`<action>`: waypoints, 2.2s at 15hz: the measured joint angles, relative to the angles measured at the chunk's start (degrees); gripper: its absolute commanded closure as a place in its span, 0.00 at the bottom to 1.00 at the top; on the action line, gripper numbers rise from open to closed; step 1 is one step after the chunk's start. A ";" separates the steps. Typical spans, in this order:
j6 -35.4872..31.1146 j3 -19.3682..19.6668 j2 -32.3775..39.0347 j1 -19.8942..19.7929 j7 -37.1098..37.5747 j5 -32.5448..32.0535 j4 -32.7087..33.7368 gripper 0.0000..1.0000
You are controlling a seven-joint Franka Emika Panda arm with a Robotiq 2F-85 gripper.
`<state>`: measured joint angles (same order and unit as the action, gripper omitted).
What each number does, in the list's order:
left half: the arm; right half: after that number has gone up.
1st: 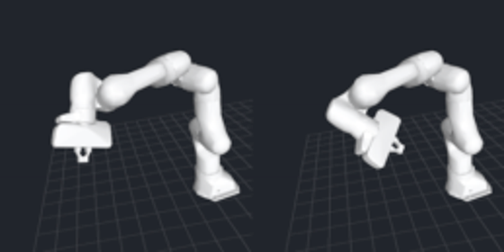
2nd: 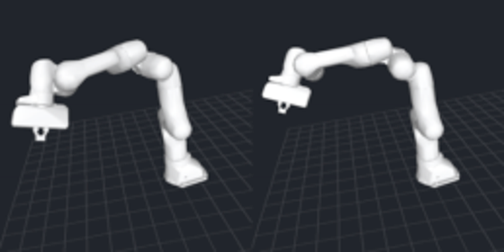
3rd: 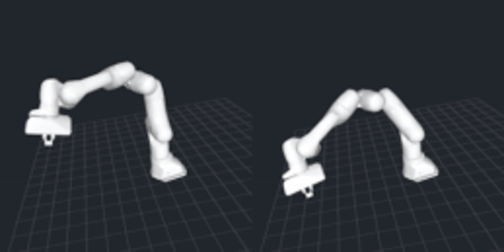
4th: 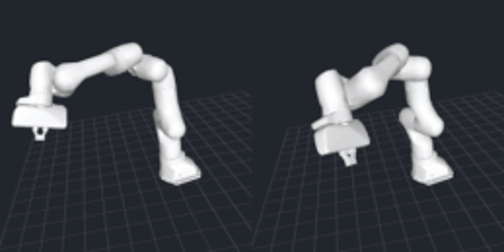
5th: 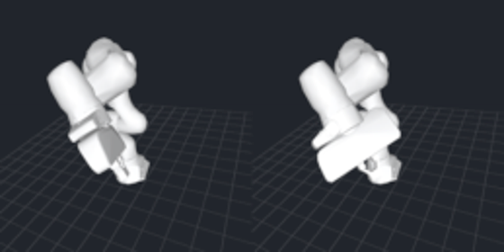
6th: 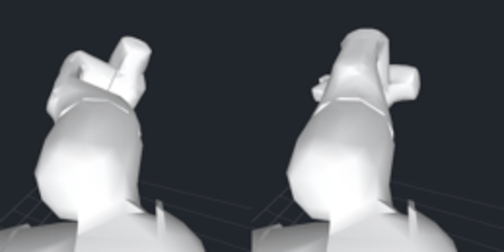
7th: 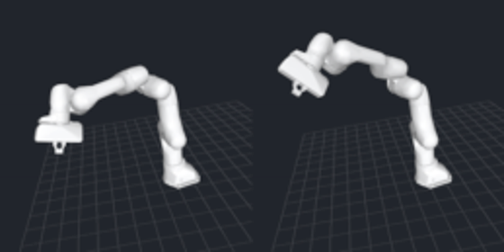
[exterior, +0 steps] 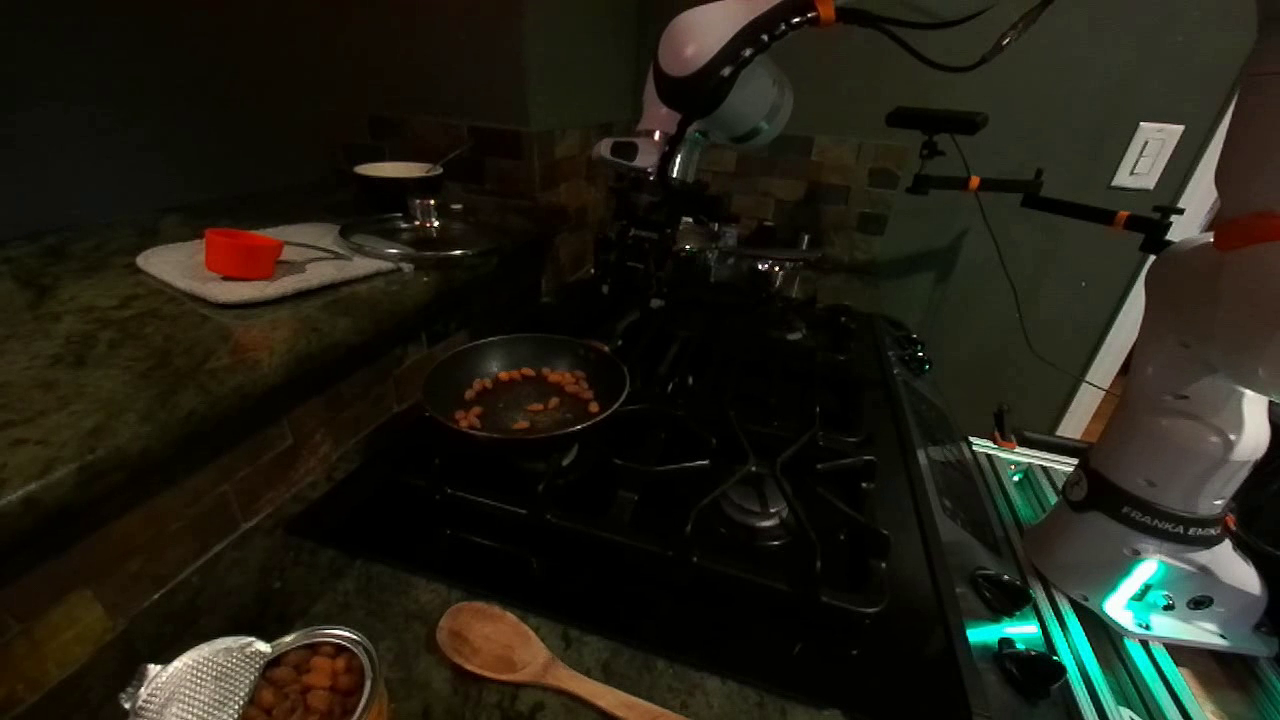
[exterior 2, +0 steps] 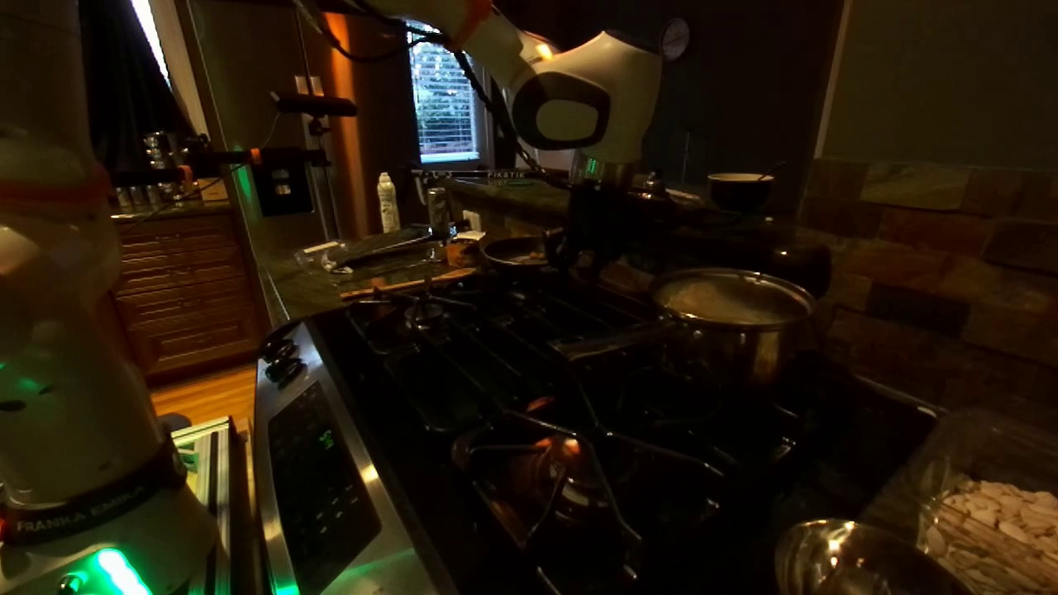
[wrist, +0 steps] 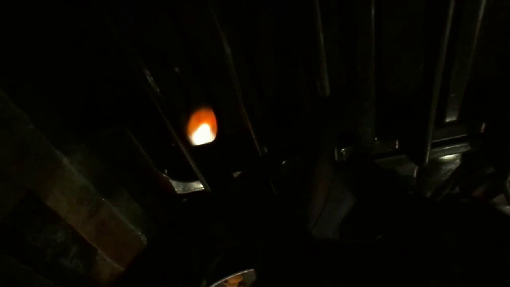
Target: Move the contents on the pan around.
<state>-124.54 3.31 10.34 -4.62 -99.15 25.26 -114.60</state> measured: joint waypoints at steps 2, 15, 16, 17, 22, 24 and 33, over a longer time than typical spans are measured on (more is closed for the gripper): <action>-0.19 -0.14 0.29 -0.12 0.00 -0.09 0.00 0.87; 5.84 -1.34 -7.61 0.85 14.77 -11.98 -0.53 0.89; 6.96 -1.45 -8.63 0.99 16.50 -12.87 -0.65 0.89; 7.94 -1.55 -9.60 1.13 18.16 -13.62 -0.78 0.89; 11.10 -1.85 -13.27 2.26 24.80 -16.06 -0.84 0.89; 11.94 -1.92 -13.70 2.58 26.01 -16.21 -0.71 0.89; 12.57 -1.18 -12.01 2.94 25.55 -13.99 0.03 0.89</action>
<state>-111.97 2.13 -1.67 -1.68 -73.60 11.26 -114.57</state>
